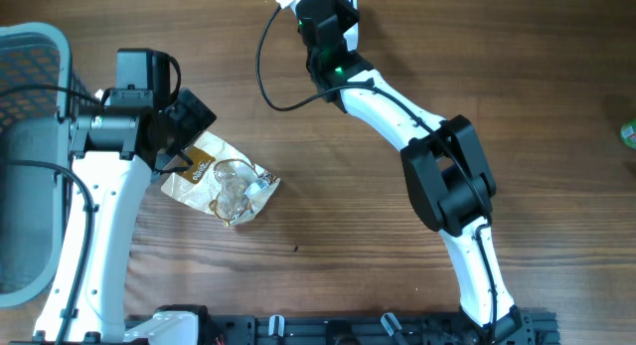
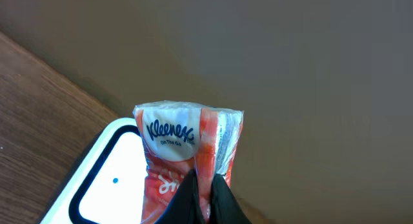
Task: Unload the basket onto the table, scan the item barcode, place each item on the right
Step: 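Place the tissue pack at the right edge and withdraw the right gripper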
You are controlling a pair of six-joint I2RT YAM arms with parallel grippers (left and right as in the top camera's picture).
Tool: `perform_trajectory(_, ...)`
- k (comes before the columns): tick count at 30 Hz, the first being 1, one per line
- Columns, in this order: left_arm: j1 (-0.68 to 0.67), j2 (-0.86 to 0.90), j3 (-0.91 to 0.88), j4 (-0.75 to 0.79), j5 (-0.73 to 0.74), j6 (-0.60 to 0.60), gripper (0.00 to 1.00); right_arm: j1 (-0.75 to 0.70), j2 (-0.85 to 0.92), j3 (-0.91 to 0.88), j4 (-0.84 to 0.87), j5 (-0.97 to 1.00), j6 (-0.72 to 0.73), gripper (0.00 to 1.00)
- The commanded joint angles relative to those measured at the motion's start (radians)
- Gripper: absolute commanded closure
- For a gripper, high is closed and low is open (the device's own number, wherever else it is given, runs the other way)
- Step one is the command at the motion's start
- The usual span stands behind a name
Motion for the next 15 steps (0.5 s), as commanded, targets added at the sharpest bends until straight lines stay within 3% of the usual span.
perform_trajectory(1, 0.005, 0.002, 0.002, 0.0, -0.002, 0.015, 0.0, -0.016, -0.038, 0.011, -0.05, 0.06, 0.245, 0.96)
perform_trajectory(5, 0.005, 0.002, 0.002, -0.001, -0.002, 0.015, 0.0, -0.13, -0.175, 0.011, -0.301, -0.028, 0.632, 0.96)
perform_trajectory(10, 0.005, 0.002, 0.002, -0.001, -0.002, 0.016, 0.0, -0.473, -0.324, 0.011, -0.842, -0.045, 1.131, 0.95)
perform_trajectory(15, 0.005, 0.002, 0.002, -0.001, -0.002, 0.015, 0.0, -0.761, -0.316, -0.052, -1.098, -0.148, 1.233, 0.95)
